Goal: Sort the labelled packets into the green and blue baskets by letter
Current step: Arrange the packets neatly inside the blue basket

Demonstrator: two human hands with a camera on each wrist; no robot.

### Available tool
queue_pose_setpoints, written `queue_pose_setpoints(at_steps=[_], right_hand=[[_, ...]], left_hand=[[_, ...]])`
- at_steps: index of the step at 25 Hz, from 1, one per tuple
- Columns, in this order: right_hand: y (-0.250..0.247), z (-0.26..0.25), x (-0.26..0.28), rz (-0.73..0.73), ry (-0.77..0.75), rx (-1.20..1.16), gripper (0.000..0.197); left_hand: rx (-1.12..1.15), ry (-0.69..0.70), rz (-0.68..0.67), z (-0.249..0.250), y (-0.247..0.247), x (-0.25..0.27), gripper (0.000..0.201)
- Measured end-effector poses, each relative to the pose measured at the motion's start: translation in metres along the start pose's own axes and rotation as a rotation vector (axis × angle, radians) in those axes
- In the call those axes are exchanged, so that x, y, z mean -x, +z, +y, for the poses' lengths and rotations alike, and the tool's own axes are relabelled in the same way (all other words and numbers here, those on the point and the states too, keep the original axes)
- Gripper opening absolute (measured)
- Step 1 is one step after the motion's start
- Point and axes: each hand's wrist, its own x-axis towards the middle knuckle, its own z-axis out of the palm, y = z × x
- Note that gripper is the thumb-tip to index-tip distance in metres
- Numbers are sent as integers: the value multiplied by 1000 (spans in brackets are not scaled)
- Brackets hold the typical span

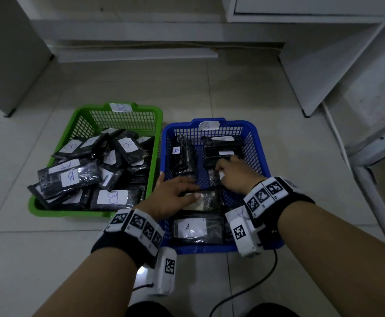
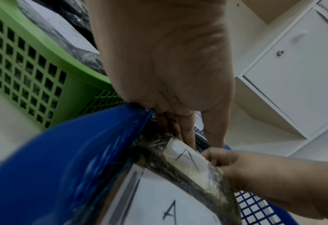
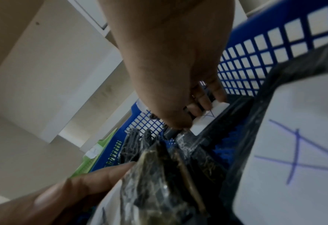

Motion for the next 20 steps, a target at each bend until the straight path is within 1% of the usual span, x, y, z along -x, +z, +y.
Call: queue_pose_setpoints(at_steps=[2,6,13,16,20], right_hand=[[2,1,-6,-26,19,7,42],[5,1,-12,-85,27,39,44],[-9,7,-1,-200,-57,191,61],[-5,-1,2,-213,8,345,70],[-11,-7,3,-307,11,366,72]], left_hand=[[10,12,-5,0,0,1,36],[-19,29,0,0,1,1,36],[-9,23,-2,2,0,1,36],[1,20,1,2,0,2,35],[14,18,-3,1,-1,2,35]])
